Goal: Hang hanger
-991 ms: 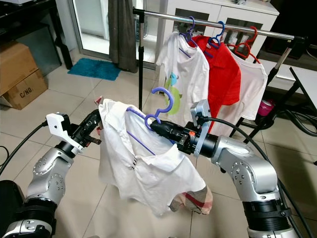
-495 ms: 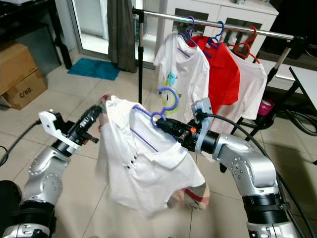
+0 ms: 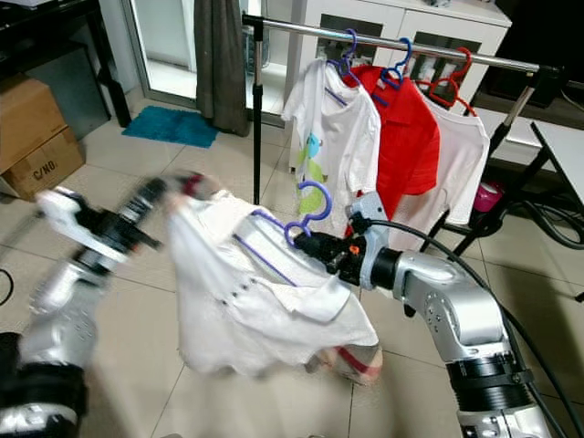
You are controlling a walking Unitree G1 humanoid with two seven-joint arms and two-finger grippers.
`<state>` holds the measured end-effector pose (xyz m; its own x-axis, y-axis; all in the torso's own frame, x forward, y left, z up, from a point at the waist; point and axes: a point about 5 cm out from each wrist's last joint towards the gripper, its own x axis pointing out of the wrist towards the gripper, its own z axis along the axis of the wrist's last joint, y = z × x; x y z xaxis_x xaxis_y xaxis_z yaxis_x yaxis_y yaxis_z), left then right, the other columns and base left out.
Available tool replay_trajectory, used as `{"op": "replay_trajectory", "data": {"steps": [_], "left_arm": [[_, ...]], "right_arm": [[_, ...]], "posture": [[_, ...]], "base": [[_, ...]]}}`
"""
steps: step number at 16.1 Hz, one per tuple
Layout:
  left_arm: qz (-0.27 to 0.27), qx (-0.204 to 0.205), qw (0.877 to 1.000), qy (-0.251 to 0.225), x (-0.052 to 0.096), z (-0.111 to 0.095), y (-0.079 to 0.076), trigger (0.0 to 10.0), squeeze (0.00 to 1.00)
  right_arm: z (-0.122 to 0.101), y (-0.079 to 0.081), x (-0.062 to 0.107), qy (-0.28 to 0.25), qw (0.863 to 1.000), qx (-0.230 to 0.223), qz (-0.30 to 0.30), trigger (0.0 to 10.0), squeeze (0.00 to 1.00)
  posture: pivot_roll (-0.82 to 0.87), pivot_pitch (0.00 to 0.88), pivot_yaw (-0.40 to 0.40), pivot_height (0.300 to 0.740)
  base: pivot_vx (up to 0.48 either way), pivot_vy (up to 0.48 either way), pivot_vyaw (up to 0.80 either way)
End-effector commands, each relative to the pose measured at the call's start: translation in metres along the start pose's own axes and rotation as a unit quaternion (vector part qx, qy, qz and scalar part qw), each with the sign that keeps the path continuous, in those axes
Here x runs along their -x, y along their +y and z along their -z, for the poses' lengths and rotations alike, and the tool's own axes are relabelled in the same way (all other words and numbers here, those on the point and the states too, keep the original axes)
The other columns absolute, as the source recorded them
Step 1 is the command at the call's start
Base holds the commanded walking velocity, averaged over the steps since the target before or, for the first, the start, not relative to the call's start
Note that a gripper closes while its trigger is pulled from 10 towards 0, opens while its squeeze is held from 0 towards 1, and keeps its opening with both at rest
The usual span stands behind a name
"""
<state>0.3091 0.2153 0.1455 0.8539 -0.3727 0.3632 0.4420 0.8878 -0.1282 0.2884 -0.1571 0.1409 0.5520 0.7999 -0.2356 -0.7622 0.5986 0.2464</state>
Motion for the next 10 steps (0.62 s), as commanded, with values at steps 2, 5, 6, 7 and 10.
{"op": "replay_trajectory", "data": {"steps": [2,5,6,7,10], "left_arm": [[-0.061,-0.043,0.997,-0.019,-0.004,-0.015,0.019,0.0,0.00],[-0.081,-0.079,0.992,0.058,0.000,-0.003,0.033,0.0,0.00],[-0.075,-0.087,0.990,0.082,0.000,0.003,0.032,0.0,0.00],[-0.066,-0.088,0.990,0.090,0.000,0.005,0.031,0.0,0.00],[-0.126,-0.091,0.980,0.122,-0.003,0.012,0.042,0.0,0.00]], "right_arm": [[-0.003,0.001,0.004,0.003,1.000,0.020,-0.005,10.0,0.00],[-0.002,0.005,0.005,0.007,0.999,0.023,-0.029,10.0,0.00],[-0.002,0.006,0.005,0.009,0.999,0.024,-0.032,10.0,0.00],[-0.002,0.006,0.006,0.009,0.999,0.024,-0.033,10.0,0.00],[0.000,0.007,0.006,0.015,0.999,0.026,-0.038,10.0,0.00]], "posture": [[-0.17,0.000,-0.059,0.740],[-0.17,0.000,-0.066,0.740],[-0.16,0.000,-0.071,0.740],[-0.16,0.000,-0.071,0.740],[-0.16,0.000,-0.066,0.740]], "base": [[0.000,0.000,0.00],[0.000,0.000,0.00],[0.000,0.000,0.00],[0.000,0.000,0.00],[0.000,0.000,0.00]]}}
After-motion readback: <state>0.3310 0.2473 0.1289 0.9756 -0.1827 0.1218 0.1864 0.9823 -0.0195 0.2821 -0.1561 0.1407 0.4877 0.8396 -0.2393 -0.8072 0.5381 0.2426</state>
